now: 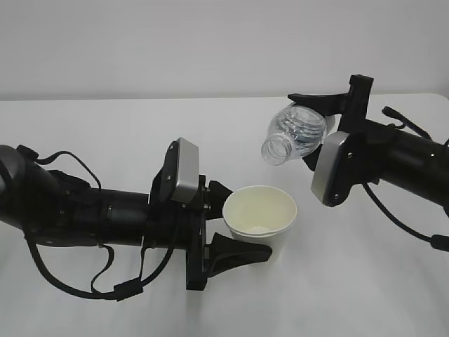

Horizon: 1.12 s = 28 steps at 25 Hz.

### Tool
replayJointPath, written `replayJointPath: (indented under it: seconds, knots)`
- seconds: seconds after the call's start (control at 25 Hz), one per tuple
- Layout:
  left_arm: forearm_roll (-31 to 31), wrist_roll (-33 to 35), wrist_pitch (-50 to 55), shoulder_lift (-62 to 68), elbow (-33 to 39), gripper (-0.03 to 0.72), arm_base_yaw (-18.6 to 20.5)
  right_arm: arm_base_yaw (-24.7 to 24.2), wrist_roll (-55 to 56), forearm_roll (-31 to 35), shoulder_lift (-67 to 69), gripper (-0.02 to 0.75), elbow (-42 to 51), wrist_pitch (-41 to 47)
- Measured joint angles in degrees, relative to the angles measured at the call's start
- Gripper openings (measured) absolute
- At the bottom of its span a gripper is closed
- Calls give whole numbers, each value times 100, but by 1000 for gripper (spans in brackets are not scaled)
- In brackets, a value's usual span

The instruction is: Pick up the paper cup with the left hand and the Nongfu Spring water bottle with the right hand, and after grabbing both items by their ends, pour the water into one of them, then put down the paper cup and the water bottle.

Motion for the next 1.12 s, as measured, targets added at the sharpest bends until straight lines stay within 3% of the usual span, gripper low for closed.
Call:
replayJointPath:
  seconds: [1.12]
  knots:
    - [-47, 0, 0, 0, 0, 489, 0, 0, -876, 48, 0, 463, 0, -119]
